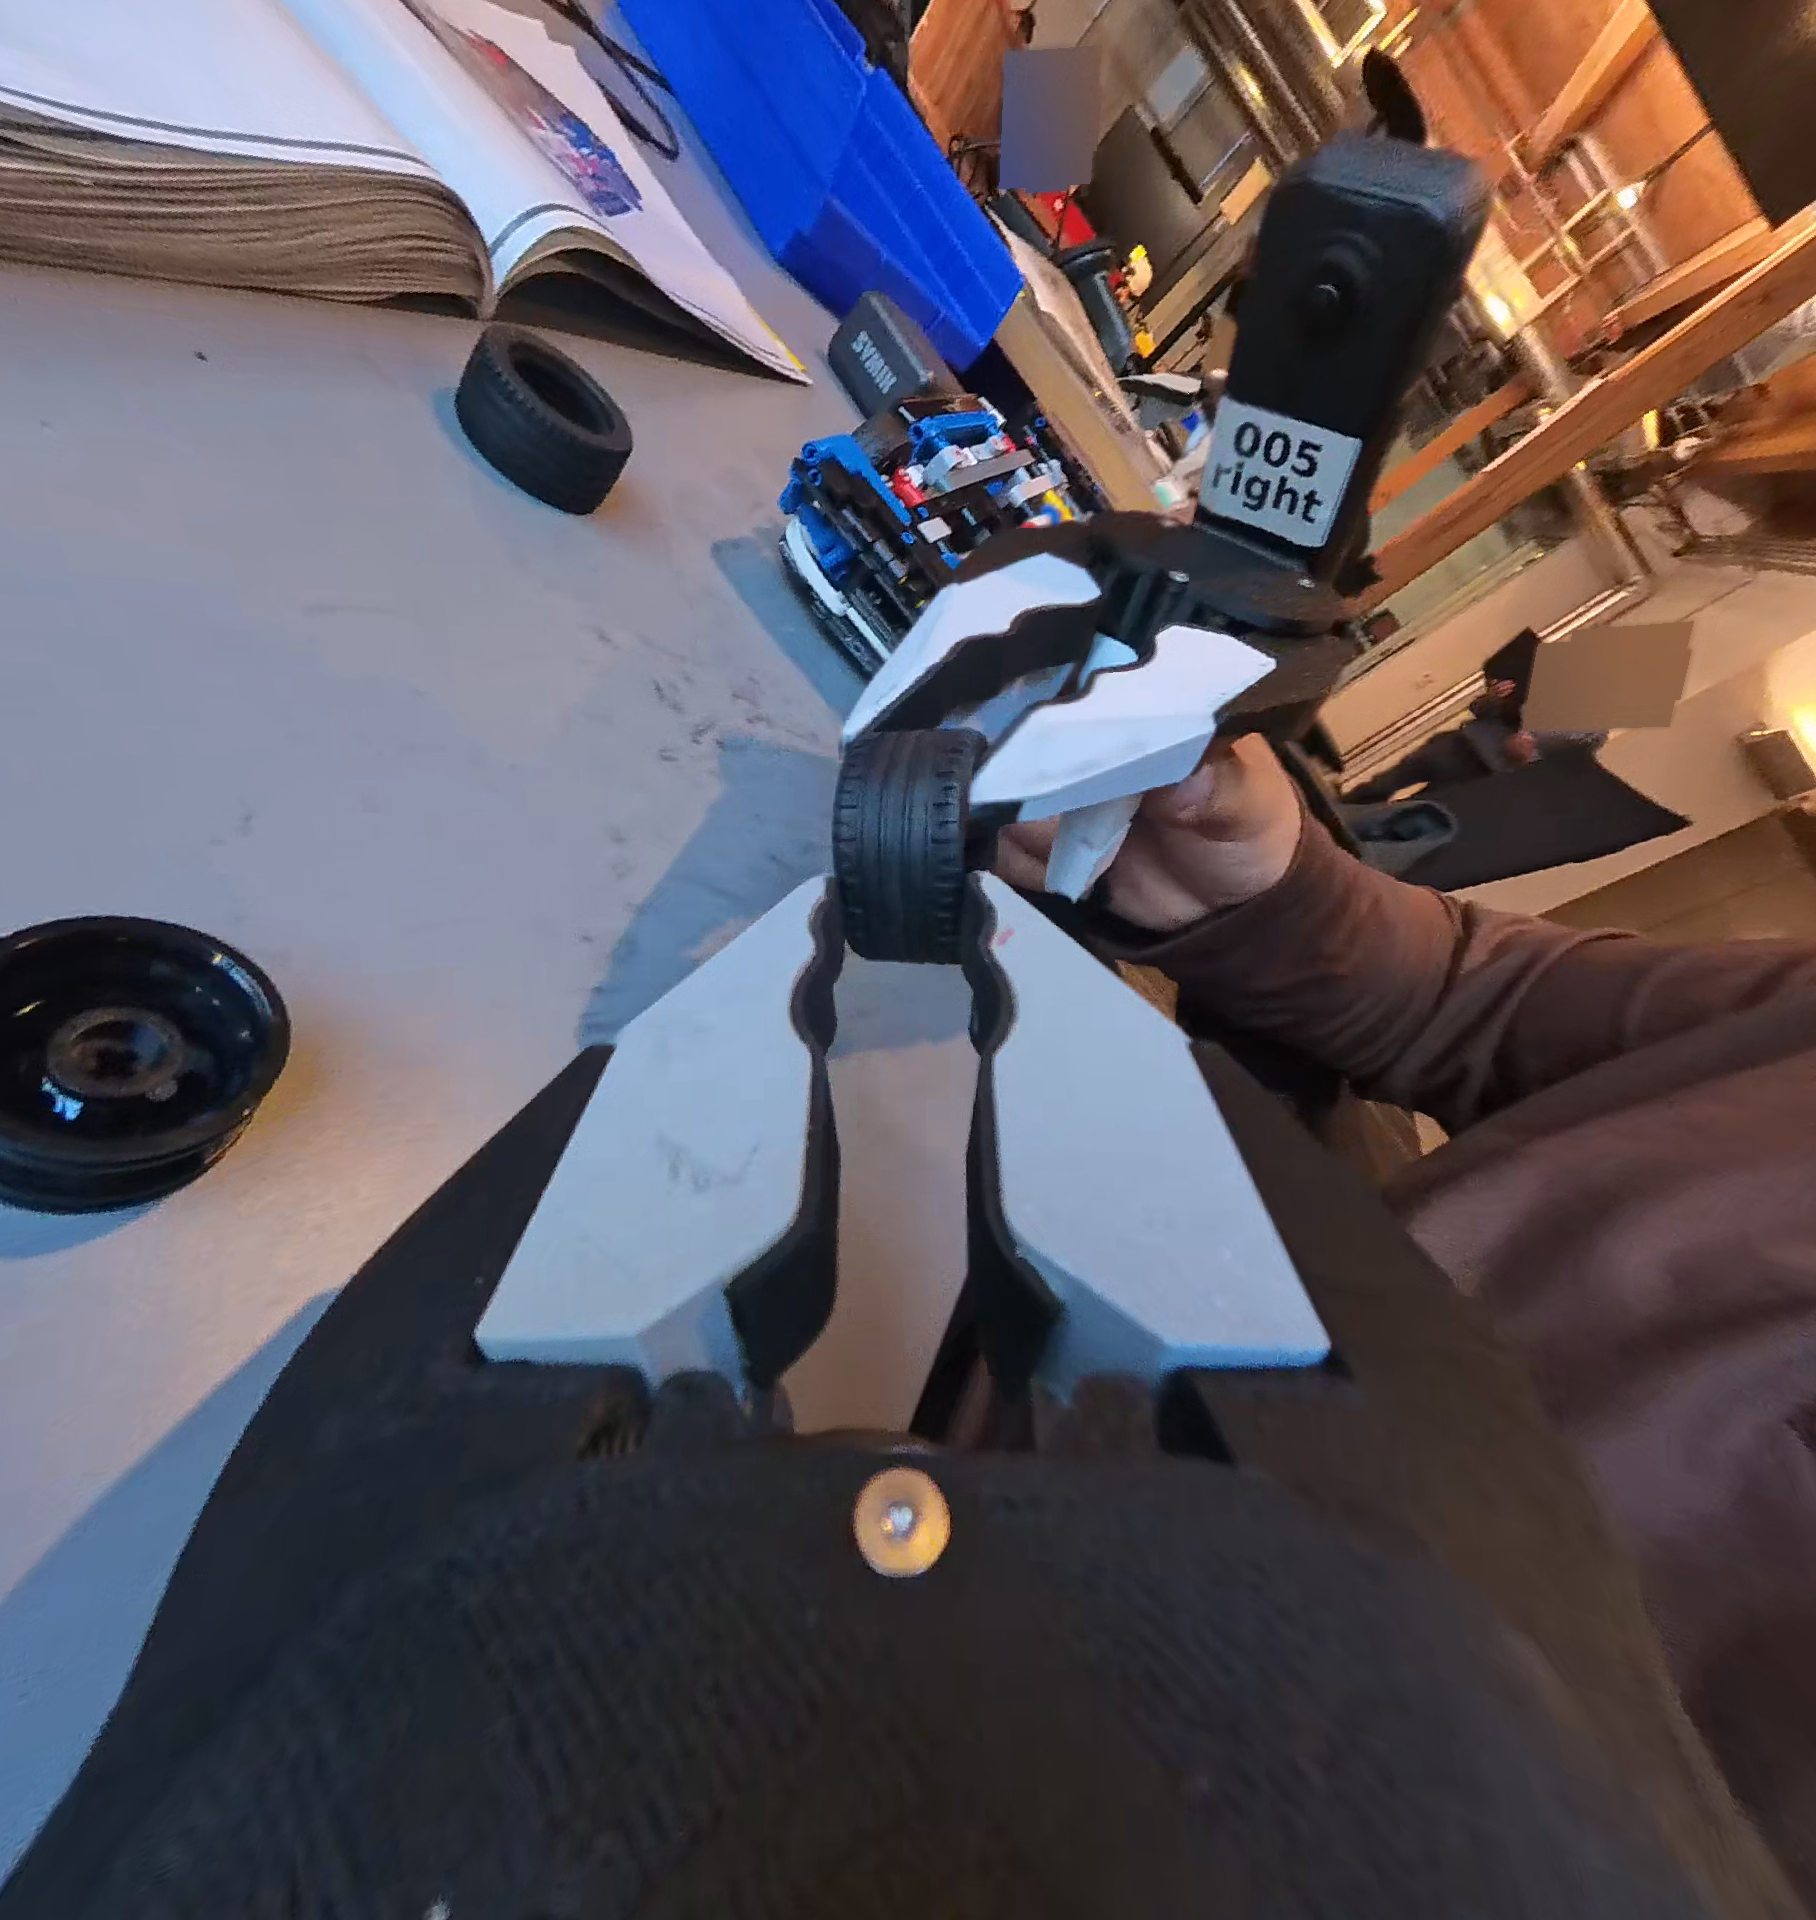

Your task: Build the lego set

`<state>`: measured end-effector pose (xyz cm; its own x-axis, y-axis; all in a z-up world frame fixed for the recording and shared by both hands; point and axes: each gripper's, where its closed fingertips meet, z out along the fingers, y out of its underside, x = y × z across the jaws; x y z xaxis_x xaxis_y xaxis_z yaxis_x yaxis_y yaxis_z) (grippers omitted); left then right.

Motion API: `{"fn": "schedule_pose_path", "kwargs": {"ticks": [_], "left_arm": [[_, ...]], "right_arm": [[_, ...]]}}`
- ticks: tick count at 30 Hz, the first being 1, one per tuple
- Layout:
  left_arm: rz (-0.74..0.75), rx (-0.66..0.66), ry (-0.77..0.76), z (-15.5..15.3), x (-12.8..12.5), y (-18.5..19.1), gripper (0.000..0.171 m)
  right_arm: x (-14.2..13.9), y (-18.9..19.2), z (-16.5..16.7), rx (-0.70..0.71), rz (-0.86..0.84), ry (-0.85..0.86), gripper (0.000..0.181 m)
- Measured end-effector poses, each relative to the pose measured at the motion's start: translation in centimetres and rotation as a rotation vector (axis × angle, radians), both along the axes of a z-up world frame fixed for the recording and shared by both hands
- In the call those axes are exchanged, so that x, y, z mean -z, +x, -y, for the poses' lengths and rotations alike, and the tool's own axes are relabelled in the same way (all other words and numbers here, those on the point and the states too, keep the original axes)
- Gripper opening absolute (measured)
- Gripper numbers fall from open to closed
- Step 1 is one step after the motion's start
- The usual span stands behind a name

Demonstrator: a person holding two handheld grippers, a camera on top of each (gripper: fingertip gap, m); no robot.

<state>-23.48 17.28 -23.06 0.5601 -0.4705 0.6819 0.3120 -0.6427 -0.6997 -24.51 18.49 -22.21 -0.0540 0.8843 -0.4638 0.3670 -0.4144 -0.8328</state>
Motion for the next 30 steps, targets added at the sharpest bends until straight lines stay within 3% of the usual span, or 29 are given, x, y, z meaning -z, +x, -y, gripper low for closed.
{"fn": "schedule_pose_path", "kwargs": {"ticks": [13,21,25,30], "left_arm": [[-0.037,-0.047,-0.015,-0.4,0.5,-0.8,0.019],[-0.200,-0.139,0.039,-1.0,1.1,-1.1,0.019],[-0.109,-0.143,-0.016,-1.4,1.0,-1.6,0.019],[-0.131,-0.131,-0.040,-1.4,1.5,-2.0,0.019]], "right_arm": [[0.5,-1.0,-0.2,0.032,-0.028,-0.285,0.022],[0.6,-2.0,-1.0,0.148,-0.055,-0.214,0.019],[0.6,-2.7,-1.6,0.194,-0.067,-0.223,0.018],[1.0,-2.9,-1.7,0.190,-0.049,-0.243,0.017]]}}
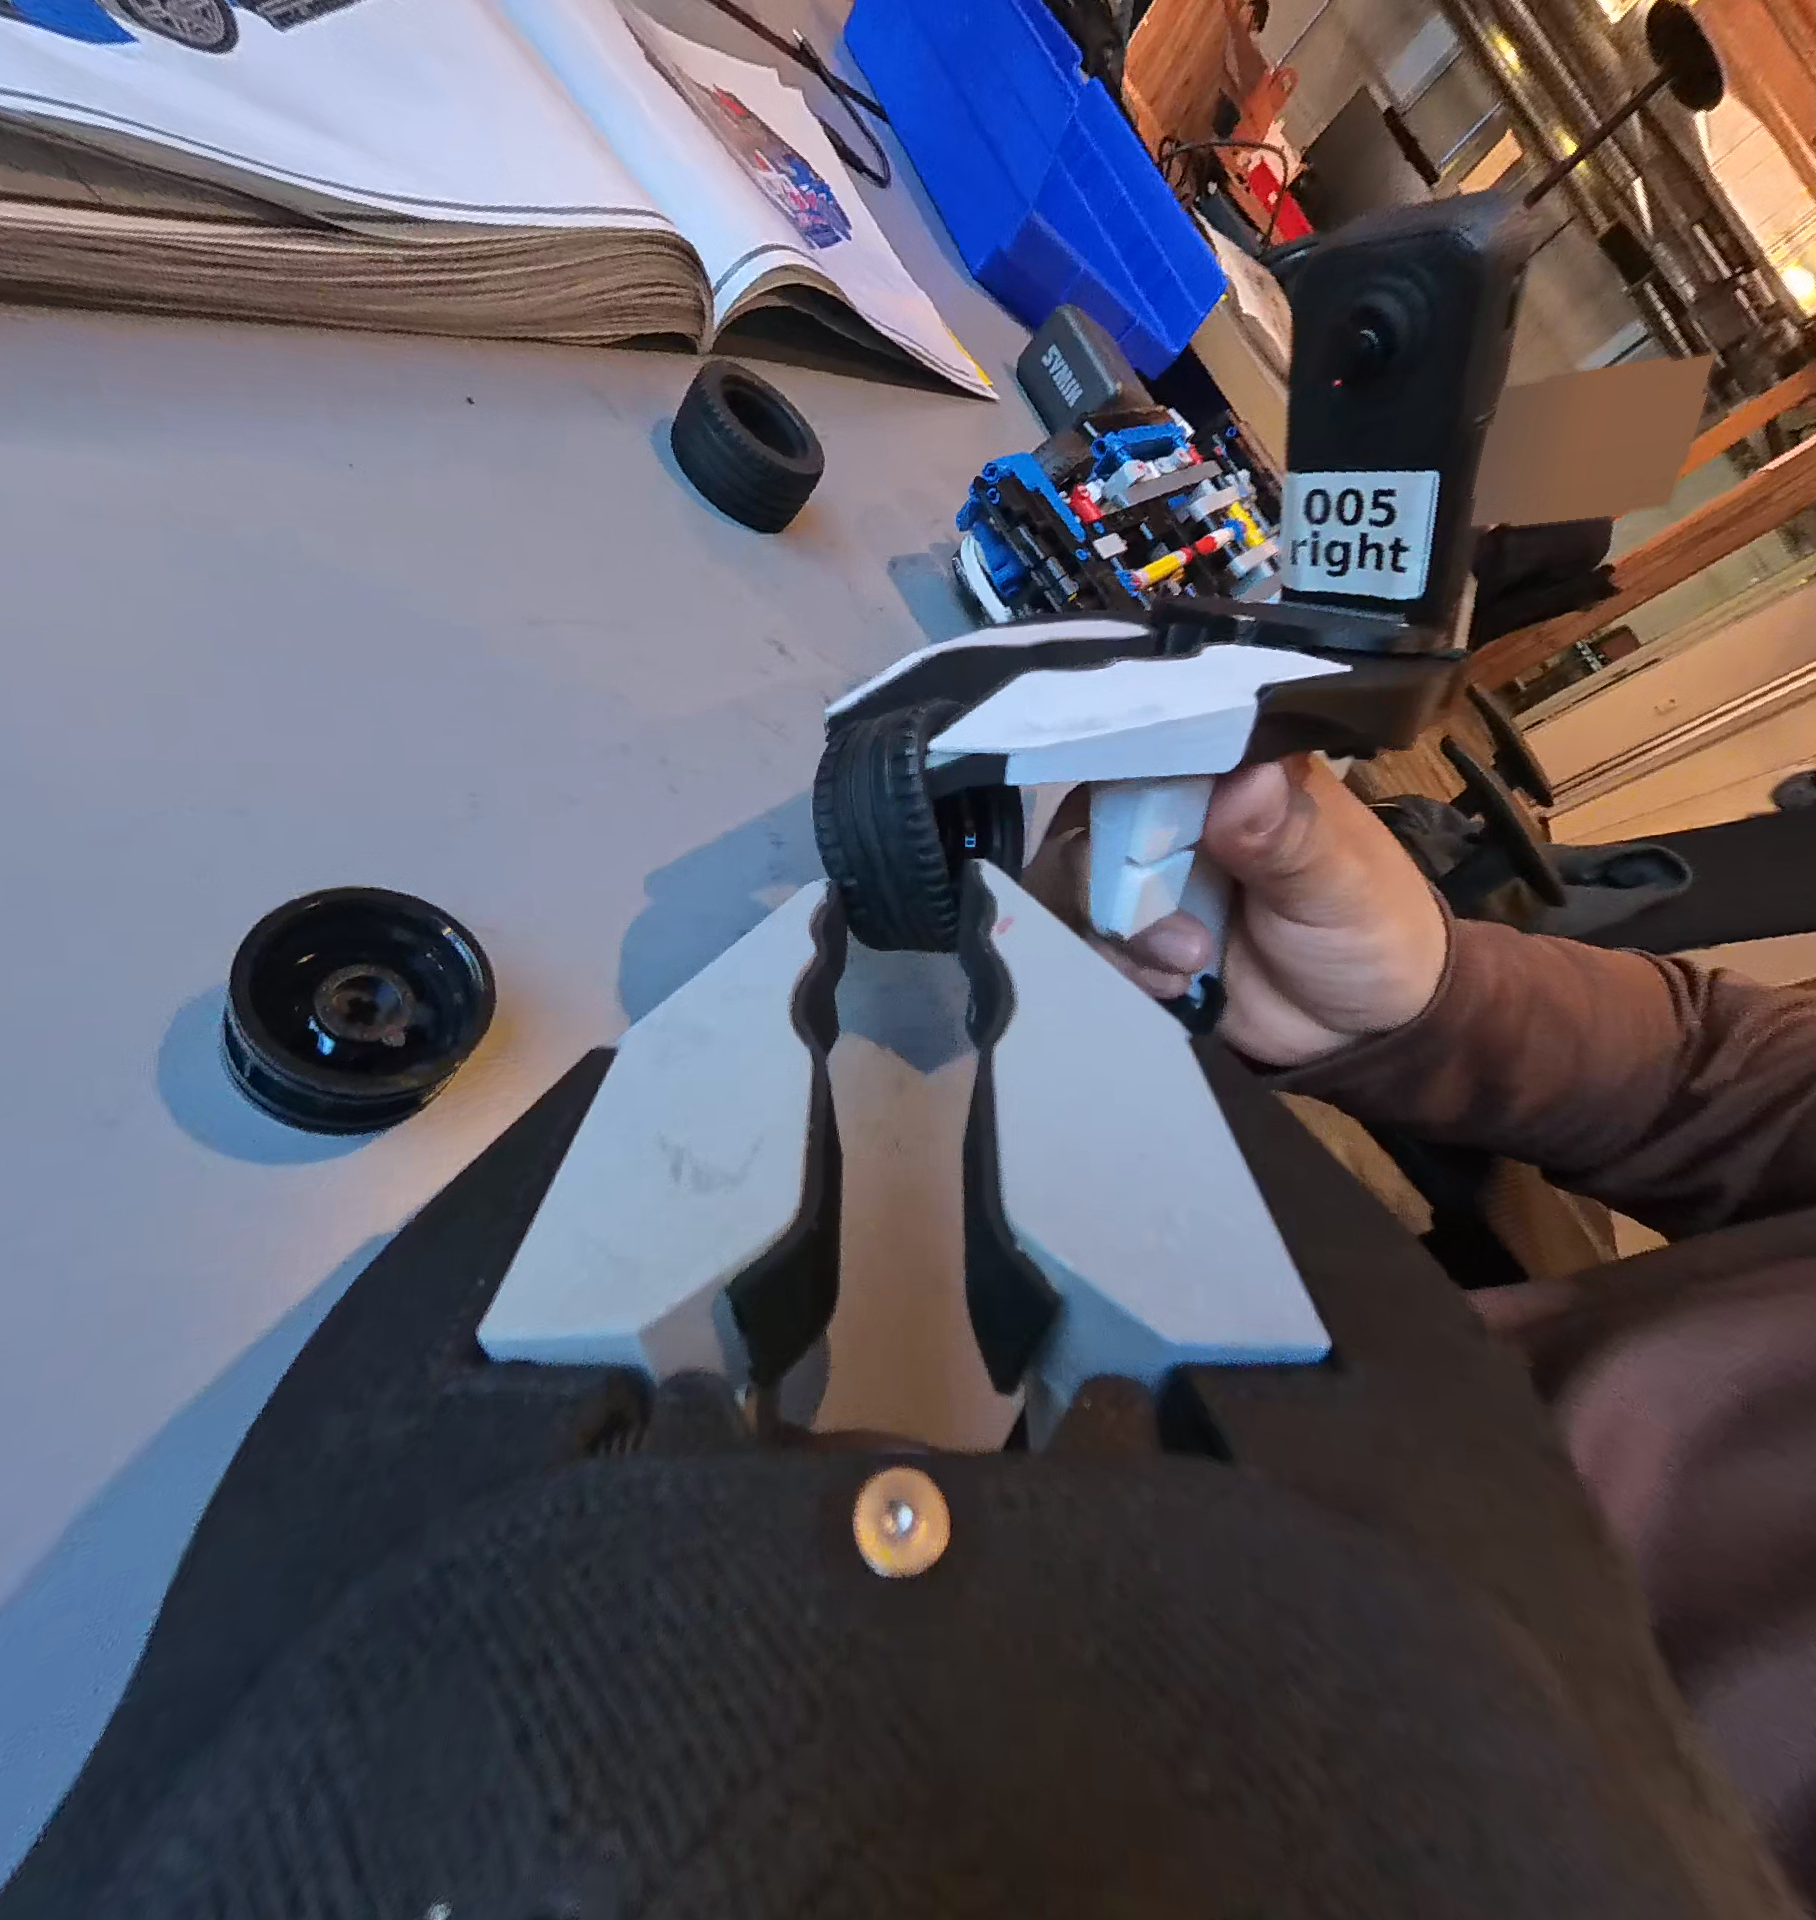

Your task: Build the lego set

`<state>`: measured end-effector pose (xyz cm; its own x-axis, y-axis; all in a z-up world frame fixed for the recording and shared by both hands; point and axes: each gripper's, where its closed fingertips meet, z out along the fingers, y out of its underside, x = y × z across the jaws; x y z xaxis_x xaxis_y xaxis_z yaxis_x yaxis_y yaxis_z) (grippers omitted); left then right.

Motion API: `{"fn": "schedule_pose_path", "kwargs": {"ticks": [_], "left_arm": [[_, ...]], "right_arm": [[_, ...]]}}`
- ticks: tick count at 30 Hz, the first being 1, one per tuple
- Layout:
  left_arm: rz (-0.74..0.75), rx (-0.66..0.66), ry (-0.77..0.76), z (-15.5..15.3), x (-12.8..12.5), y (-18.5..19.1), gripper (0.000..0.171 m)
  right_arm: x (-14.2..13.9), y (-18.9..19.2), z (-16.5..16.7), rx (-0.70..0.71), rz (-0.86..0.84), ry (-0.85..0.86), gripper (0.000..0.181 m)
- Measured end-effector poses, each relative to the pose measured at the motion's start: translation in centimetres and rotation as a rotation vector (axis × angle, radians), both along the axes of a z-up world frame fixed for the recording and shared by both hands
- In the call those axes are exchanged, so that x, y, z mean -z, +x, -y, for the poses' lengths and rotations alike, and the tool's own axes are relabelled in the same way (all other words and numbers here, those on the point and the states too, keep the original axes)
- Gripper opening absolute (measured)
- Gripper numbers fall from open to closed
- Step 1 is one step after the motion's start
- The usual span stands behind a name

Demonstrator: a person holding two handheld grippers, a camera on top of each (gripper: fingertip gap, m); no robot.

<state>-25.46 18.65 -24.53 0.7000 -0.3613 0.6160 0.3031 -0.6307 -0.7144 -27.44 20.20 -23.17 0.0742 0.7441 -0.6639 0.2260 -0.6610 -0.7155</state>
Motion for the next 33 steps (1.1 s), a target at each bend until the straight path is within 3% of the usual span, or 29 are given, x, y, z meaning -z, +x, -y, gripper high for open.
{"fn": "schedule_pose_path", "kwargs": {"ticks": [6,11,15,18,20,23,24,27,28,30,33], "left_arm": [[-0.124,-0.022,0.048,0.0,0.2,-0.1,0.019],[0.100,0.004,-0.029,0.0,-0.3,-0.6,0.019],[0.107,0.043,-0.037,0.2,-0.4,0.0,0.020],[0.207,0.058,-0.049,0.2,-0.9,0.6,0.019],[0.196,0.041,-0.047,0.0,-0.8,0.5,0.019],[0.183,-0.005,-0.036,-0.2,-0.8,-0.9,0.018],[0.176,-0.001,-0.031,0.0,-0.8,-1.0,0.019],[0.194,0.020,-0.021,0.4,-1.1,-0.5,0.019],[0.226,0.036,-0.021,0.6,-1.3,-0.2,0.019],[0.292,0.074,-0.024,0.9,-1.8,0.3,0.020],[0.337,0.046,-0.003,0.7,-2.4,-0.2,0.019]], "right_arm": [[-0.3,-0.2,0.2,-0.025,-0.022,0.000,0.000],[-0.3,0.4,0.3,-0.074,-0.001,0.027,0.006],[0.0,1.8,0.6,-0.112,0.088,0.094,0.013],[-0.1,2.7,-0.1,-0.103,0.125,0.190,0.028],[-0.9,2.9,0.2,-0.121,0.084,0.214,0.019],[-5.4,3.9,0.8,-0.179,-0.149,0.144,0.000],[-5.5,4.3,0.6,-0.190,-0.140,0.144,0.001],[-1.9,3.8,0.4,-0.179,0.086,0.175,0.057],[-1.4,3.4,1.1,-0.199,0.092,0.184,0.047],[-0.6,2.9,1.7,-0.217,0.107,0.164,0.042],[-0.6,2.7,2.1,-0.250,0.074,0.102,0.025]]}}
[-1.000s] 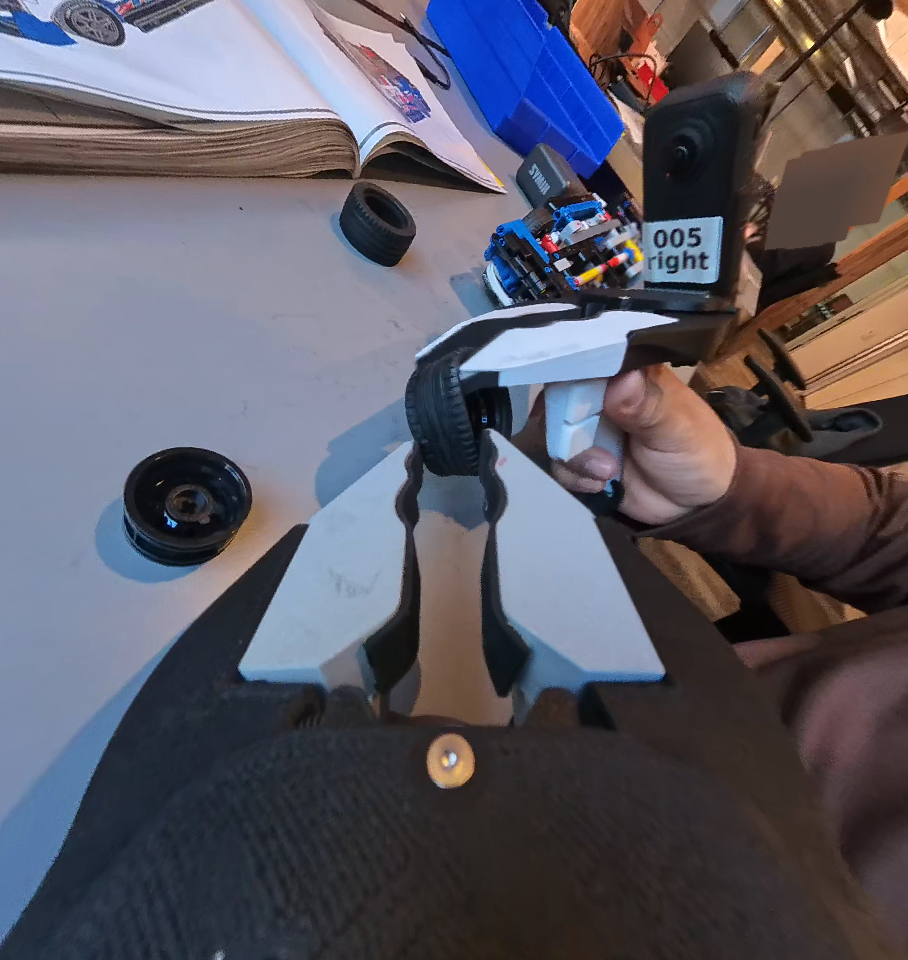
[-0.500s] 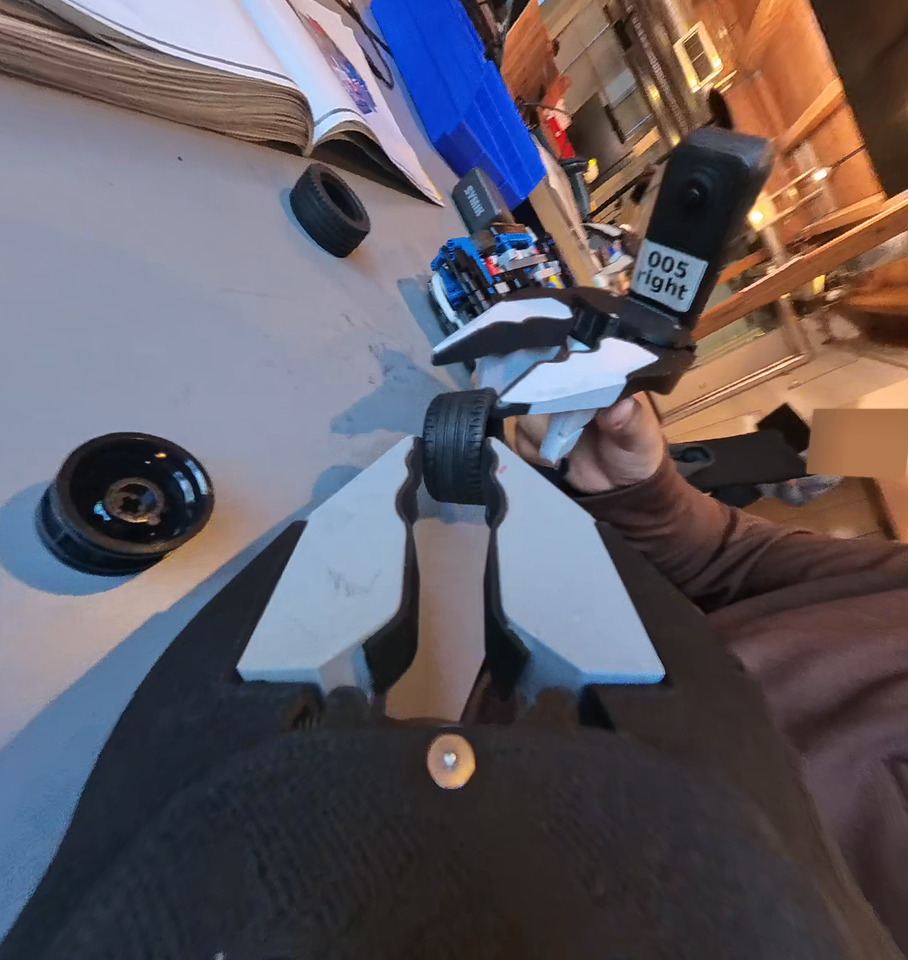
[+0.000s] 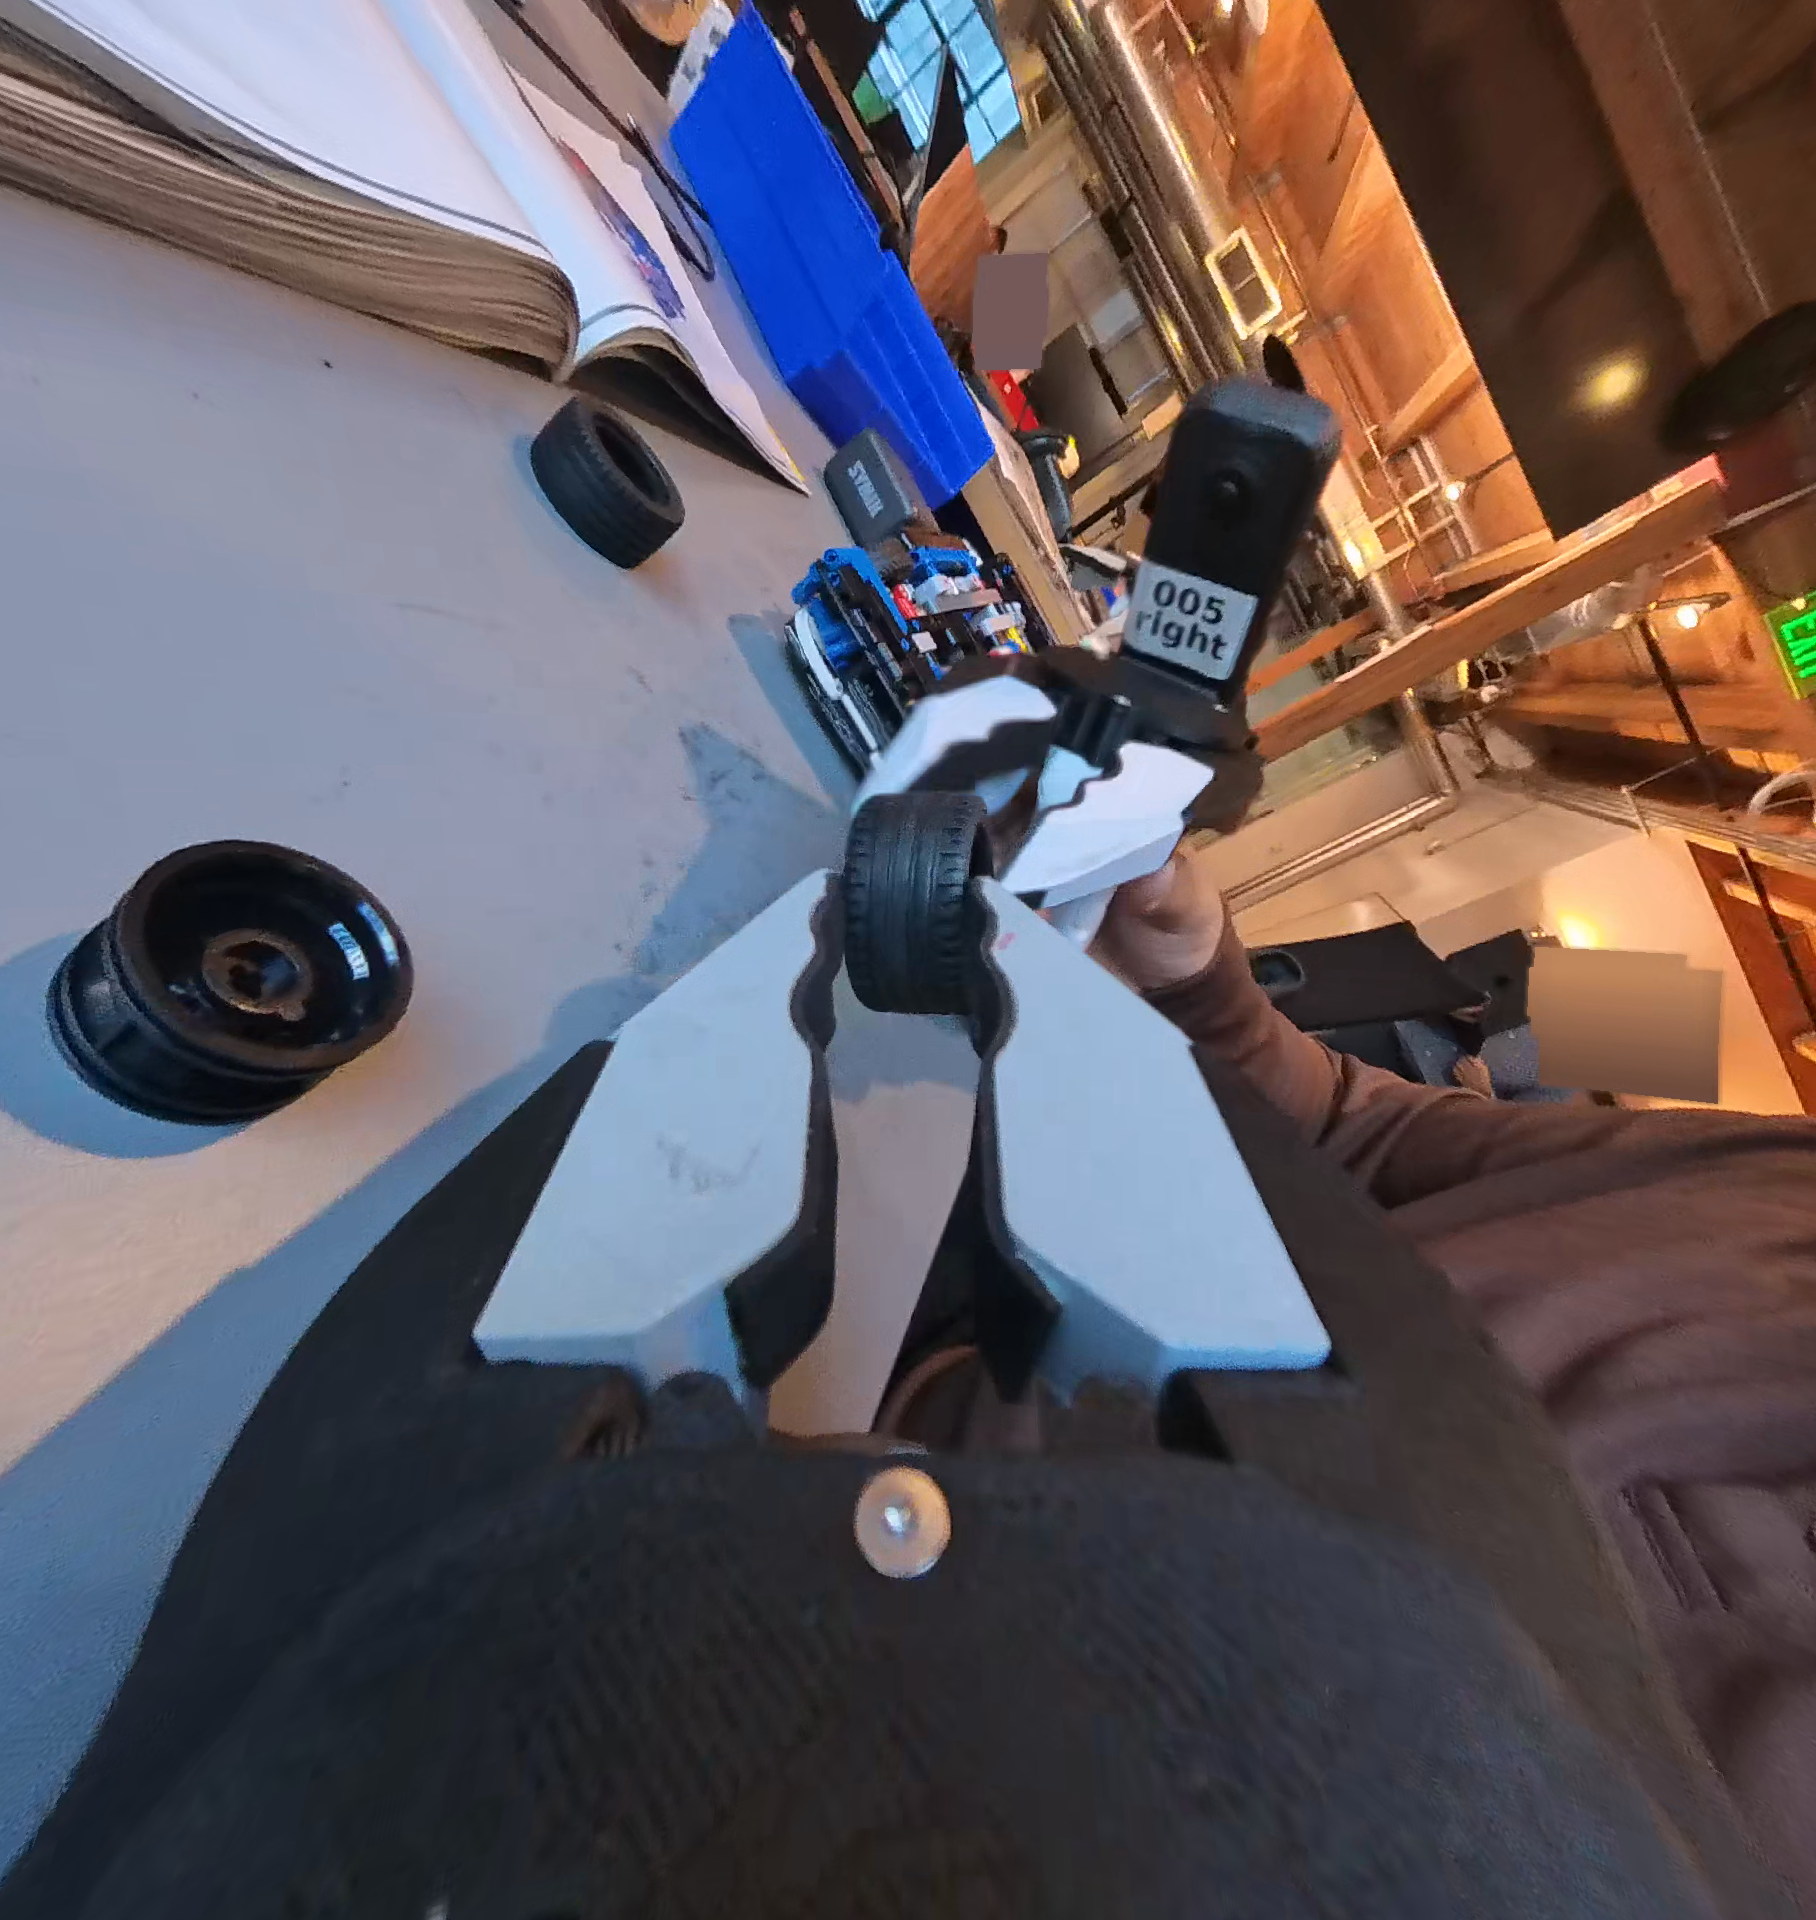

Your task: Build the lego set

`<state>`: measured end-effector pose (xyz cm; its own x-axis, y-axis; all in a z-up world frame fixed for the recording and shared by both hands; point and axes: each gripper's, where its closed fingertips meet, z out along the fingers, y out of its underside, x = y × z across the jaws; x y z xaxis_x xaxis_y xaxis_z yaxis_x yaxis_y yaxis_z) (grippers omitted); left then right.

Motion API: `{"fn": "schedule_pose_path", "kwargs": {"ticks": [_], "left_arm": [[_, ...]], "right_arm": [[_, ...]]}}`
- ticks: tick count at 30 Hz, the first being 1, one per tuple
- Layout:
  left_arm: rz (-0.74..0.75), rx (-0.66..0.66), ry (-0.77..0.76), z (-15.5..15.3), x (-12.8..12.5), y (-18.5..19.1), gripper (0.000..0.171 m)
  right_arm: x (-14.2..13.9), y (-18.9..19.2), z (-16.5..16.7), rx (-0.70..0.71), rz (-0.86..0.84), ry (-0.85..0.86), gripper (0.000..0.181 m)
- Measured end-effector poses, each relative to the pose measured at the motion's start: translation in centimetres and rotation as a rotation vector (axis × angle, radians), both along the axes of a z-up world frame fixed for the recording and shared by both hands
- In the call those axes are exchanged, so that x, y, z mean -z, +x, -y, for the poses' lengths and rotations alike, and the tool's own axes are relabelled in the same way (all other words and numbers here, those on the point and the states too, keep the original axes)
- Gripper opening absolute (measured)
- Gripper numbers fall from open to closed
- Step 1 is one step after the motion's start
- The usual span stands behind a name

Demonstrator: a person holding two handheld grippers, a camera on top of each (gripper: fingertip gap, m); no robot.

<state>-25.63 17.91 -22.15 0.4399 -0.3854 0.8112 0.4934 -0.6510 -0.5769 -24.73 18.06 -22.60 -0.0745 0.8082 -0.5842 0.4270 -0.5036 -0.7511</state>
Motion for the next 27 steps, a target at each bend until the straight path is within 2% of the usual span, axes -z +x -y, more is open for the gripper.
{"fn": "schedule_pose_path", "kwargs": {"ticks": [2,4,5,7,8,10,14,17,19,20,22,24,25,27], "left_arm": [[0.001,-0.026,0.009,-0.1,-0.1,-0.3,0.019],[-0.024,-0.037,0.019,-0.1,-0.1,-0.3,0.019],[-0.004,-0.036,0.030,0.0,-0.4,-0.3,0.018],[0.166,0.013,0.002,0.5,-1.3,0.0,0.018],[0.201,0.023,-0.010,0.6,-1.3,0.0,0.018],[0.146,0.015,0.018,0.6,-1.3,0.0,0.018],[0.230,0.010,0.015,0.4,-1.8,-0.2,0.018],[0.234,0.000,0.047,0.4,-2.3,-0.4,0.018],[0.277,-0.015,0.088,0.4,-3.0,-0.8,0.017],[0.301,-0.037,0.108,0.3,-3.4,-1.1,0.019],[0.276,-0.060,0.103,0.0,-3.1,-1.1,0.019],[0.213,-0.120,0.123,-0.5,-2.9,-1.1,0.019],[0.192,-0.145,0.145,-0.6,-3.1,-1.1,0.019],[0.154,-0.185,0.154,-0.8,-3.0,-0.9,0.019]], "right_arm": [[0.0,-0.1,0.5,-0.023,-0.010,-0.012,0.021],[0.0,-0.1,0.2,-0.018,-0.023,0.056,0.019],[-0.3,-0.1,0.2,-0.025,-0.040,0.075,0.018],[-2.0,0.1,0.3,-0.051,-0.139,0.038,0.016],[-2.2,0.2,0.4,-0.061,-0.156,0.007,0.016],[-2.2,0.2,0.5,-0.071,-0.180,-0.011,0.016],[-2.8,0.2,0.6,-0.056,-0.178,0.068,0.017],[-2.9,-0.1,0.7,-0.028,-0.166,0.154,0.020],[-3.3,-0.1,1.0,-0.030,-0.173,0.067,0.028],[-3.1,-0.2,1.0,-0.026,-0.163,0.039,0.039],[-2.7,-0.4,1.0,-0.014,-0.157,0.015,0.044],[-2.8,-0.5,1.1,-0.011,-0.176,-0.022,0.034],[-2.6,-0.5,0.8,0.003,-0.172,-0.031,0.022],[-2.7,-0.4,0.4,0.008,-0.183,-0.054,0.020]]}}
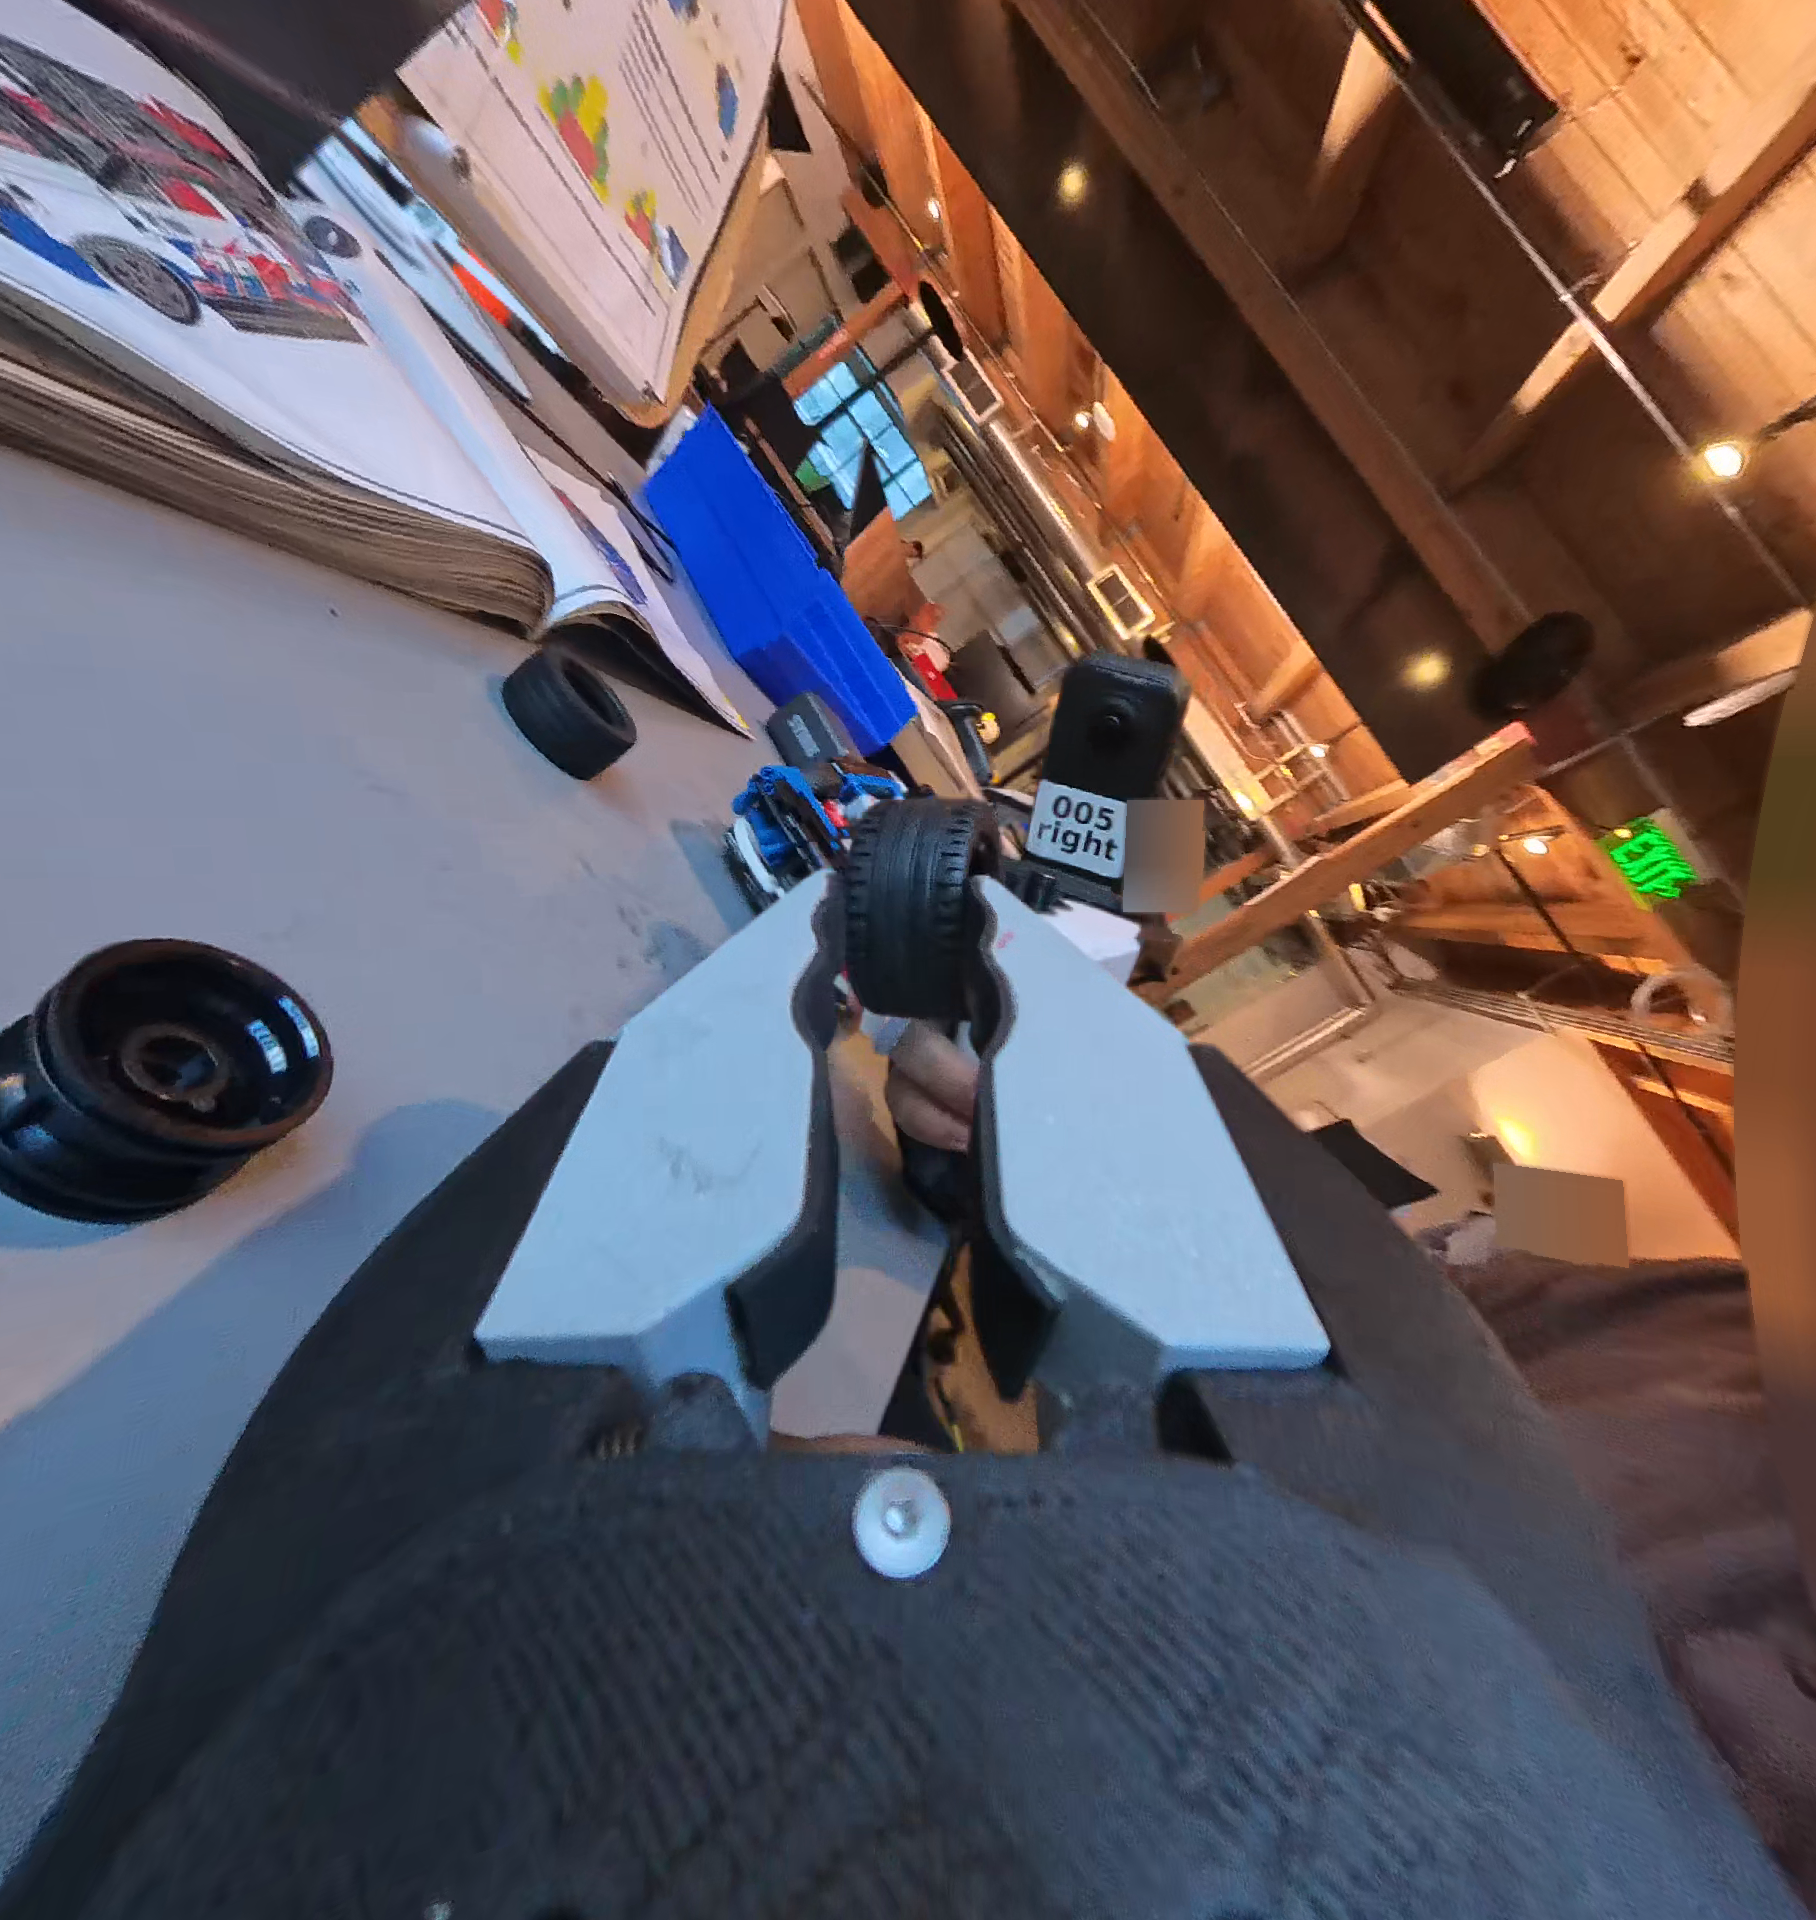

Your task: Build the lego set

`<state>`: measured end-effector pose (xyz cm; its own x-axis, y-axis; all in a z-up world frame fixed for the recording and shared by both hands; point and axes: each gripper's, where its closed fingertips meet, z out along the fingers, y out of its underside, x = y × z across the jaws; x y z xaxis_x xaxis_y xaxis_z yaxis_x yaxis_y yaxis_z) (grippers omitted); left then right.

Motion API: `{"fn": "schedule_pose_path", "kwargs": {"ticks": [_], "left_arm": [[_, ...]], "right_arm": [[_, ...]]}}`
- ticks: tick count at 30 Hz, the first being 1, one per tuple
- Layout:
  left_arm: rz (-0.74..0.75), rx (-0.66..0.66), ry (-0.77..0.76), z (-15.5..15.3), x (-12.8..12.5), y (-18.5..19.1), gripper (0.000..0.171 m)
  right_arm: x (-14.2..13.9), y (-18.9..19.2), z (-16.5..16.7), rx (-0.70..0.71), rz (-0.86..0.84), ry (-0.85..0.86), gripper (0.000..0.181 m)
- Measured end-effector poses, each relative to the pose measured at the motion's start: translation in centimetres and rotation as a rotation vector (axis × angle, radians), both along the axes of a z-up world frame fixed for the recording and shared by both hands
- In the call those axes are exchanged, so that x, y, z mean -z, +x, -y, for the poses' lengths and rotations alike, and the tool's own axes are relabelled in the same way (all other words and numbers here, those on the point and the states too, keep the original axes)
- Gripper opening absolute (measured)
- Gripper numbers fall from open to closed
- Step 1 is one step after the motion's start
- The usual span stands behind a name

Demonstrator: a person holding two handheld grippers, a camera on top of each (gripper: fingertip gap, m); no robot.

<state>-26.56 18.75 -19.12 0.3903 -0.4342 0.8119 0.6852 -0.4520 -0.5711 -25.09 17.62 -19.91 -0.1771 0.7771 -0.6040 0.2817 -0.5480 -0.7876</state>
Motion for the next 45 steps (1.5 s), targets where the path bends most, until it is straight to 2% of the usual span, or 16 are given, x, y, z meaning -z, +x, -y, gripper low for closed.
{"fn": "schedule_pose_path", "kwargs": {"ticks": [4,9,10,12,16,21,22,24,27,30,33,38,40,42,45], "left_arm": [[-0.136,0.049,-0.003,0.3,0.2,0.6,0.020],[-0.271,0.213,0.001,1.3,-0.6,1.8,0.048],[-0.278,0.246,-0.009,1.4,-0.5,2.1,0.040],[-0.270,0.258,-0.021,1.3,-0.3,2.1,0.021],[-0.106,0.309,-0.028,2.0,-0.6,2.4,0.019],[0.073,0.296,-0.062,2.1,-0.7,2.7,0.017],[0.064,0.290,-0.063,2.0,-0.6,2.7,0.018],[-0.045,0.246,-0.049,1.8,-0.1,2.4,0.018],[-0.160,0.160,-0.033,1.3,-0.1,1.9,0.019],[-0.153,0.181,-0.045,1.5,-0.2,2.1,0.019],[-0.141,0.205,-0.038,1.7,-0.2,2.0,0.020],[-0.268,0.211,0.046,2.1,-0.4,2.5,0.020],[-0.243,0.308,0.101,3.2,-1.2,3.3,0.020],[-0.157,0.416,0.117,4.3,-2.0,4.0,0.021],[-0.126,0.406,0.134,4.1,-2.1,3.8,0.022]], "right_arm": [[-0.6,0.9,-0.4,-0.021,-0.007,-0.020,0.019],[-1.2,1.5,0.1,-0.082,0.012,-0.021,0.018],[-1.1,1.5,0.3,-0.093,0.017,-0.014,0.018],[-1.6,1.5,0.8,-0.122,-0.014,-0.030,0.017],[-2.1,1.8,1.4,-0.168,-0.063,-0.063,0.016],[-2.3,2.2,1.7,-0.233,-0.122,0.019,0.016],[-2.3,2.2,1.6,-0.236,-0.122,0.019,0.016],[-1.8,2.0,1.3,-0.204,-0.073,0.013,0.018],[-0.9,1.4,0.9,-0.118,0.003,0.112,0.020],[-0.8,1.3,1.1,-0.115,0.019,0.157,0.025],[-1.3,1.5,0.3,-0.080,-0.007,0.132,0.020],[-1.3,2.0,0.7,-0.121,-0.016,0.172,0.018],[-2.4,2.5,1.5,-0.180,-0.072,0.168,0.018],[-3.6,2.9,2.3,-0.229,-0.135,0.103,0.017],[-2.3,2.5,3.1,-0.262,-0.085,0.082,0.017]]}}
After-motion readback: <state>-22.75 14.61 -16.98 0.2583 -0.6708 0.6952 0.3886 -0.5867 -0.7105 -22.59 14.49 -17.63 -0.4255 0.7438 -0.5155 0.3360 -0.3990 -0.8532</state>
